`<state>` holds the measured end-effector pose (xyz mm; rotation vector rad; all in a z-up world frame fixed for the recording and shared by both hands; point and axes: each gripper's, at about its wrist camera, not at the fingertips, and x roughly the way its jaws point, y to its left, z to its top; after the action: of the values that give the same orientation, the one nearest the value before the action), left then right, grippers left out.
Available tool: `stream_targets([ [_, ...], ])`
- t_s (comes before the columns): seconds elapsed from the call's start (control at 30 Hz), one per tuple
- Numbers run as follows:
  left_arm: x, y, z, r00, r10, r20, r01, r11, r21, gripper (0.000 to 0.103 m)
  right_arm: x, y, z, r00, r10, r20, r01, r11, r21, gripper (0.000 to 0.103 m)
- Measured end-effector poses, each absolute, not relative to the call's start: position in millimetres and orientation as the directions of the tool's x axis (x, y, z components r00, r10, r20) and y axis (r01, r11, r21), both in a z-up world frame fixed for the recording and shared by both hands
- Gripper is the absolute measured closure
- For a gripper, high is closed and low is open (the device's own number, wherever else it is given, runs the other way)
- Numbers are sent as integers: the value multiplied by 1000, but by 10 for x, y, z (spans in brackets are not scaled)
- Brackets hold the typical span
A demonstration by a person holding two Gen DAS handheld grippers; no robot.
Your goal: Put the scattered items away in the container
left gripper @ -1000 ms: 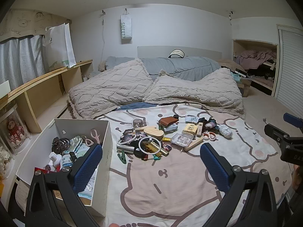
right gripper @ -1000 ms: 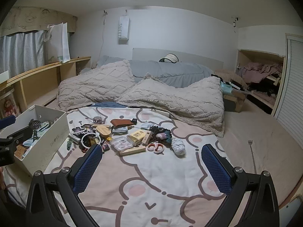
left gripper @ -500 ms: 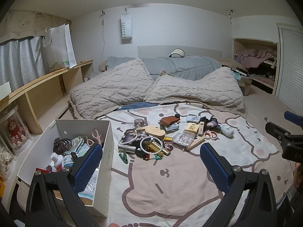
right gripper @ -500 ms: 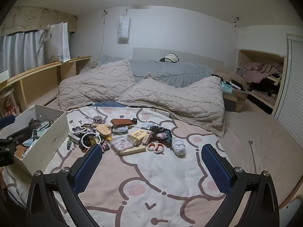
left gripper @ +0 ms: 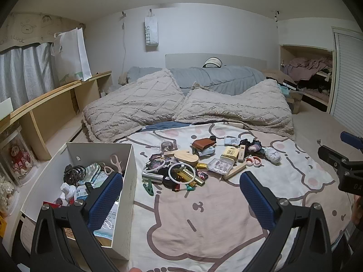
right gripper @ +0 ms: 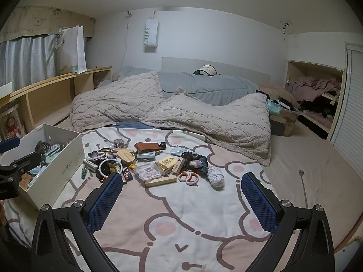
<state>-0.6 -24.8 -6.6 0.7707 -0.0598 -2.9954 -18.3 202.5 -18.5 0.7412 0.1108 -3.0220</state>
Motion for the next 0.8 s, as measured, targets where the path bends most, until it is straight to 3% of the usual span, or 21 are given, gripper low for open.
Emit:
stream_targets([
  [0.47,-352,-258,-160,-849,-76,-523,62,-997,44,0,-356,2017,-214,-878,-11,-479,50,-996,-69,0],
  [0.8,-728,-297,-426,-803,-7,-596,22,-1000,-17,0,-619,2129,-473,-841,3,-540,28,-998,-49,0],
])
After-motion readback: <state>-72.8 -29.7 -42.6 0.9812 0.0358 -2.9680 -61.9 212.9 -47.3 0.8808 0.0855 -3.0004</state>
